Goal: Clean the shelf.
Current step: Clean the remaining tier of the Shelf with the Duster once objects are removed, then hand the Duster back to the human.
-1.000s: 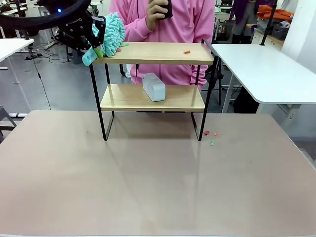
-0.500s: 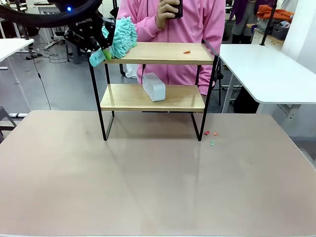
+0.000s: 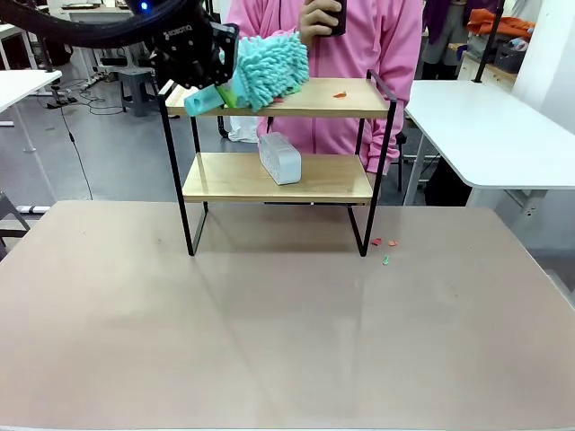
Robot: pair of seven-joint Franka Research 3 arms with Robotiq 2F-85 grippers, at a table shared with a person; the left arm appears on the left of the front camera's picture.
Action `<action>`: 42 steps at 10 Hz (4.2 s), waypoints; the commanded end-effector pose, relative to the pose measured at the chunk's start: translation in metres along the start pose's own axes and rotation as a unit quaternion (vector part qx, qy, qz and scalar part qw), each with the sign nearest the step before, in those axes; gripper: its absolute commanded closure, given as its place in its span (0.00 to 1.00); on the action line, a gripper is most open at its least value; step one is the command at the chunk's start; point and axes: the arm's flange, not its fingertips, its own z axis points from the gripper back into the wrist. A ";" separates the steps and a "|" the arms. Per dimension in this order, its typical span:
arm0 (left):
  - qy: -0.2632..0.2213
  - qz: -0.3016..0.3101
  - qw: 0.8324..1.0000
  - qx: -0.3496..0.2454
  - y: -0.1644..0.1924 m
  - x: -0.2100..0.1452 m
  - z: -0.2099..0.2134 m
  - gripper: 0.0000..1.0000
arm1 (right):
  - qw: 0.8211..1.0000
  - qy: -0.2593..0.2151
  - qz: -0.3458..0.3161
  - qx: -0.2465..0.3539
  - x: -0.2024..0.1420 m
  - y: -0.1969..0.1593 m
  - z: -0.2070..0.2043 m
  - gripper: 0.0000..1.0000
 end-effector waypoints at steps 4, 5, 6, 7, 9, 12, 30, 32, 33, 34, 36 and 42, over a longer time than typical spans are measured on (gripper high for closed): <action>0.079 -0.089 0.990 -0.071 0.000 -0.007 0.003 0.88 | 1.000 -0.007 0.014 0.009 0.003 0.002 -0.001 0.00; 0.087 -0.097 0.987 -0.090 0.000 -0.007 0.006 0.88 | 1.000 -0.007 0.014 0.009 0.003 0.002 -0.001 0.00; 0.095 -0.105 0.984 -0.109 0.002 -0.007 0.010 0.88 | 1.000 -0.007 0.014 0.009 0.003 0.002 -0.001 0.00; 0.116 -0.116 0.977 -0.134 0.004 -0.008 0.014 0.88 | 1.000 -0.007 0.014 0.009 0.003 0.002 -0.001 0.00; 0.163 -0.158 0.962 -0.154 0.012 -0.013 0.022 0.88 | 1.000 -0.007 0.014 0.009 0.003 0.002 -0.001 0.00; 0.191 -0.204 0.942 -0.188 0.031 -0.016 0.043 0.88 | 1.000 -0.007 0.014 0.009 0.003 0.002 -0.001 0.00; -0.041 0.390 0.875 -0.283 0.362 -0.207 0.048 0.88 | 1.000 -0.007 0.014 0.009 0.003 0.002 -0.001 0.00; -0.026 0.372 0.874 -0.311 0.380 -0.220 0.069 0.88 | 1.000 -0.007 0.014 0.009 0.003 0.002 -0.001 0.00; -0.026 0.372 0.874 -0.311 0.380 -0.220 0.069 0.88 | 1.000 -0.007 0.014 0.009 0.003 0.002 -0.001 0.00; -0.026 0.372 0.874 -0.311 0.380 -0.220 0.069 0.88 | 1.000 -0.007 0.014 0.009 0.003 0.002 -0.001 0.00; -0.026 0.372 0.874 -0.311 0.380 -0.220 0.069 0.88 | 1.000 -0.007 0.014 0.009 0.003 0.002 -0.001 0.00; -0.063 0.335 0.879 -0.334 0.373 -0.212 0.087 0.88 | 1.000 -0.007 0.014 0.009 0.003 0.002 -0.001 0.00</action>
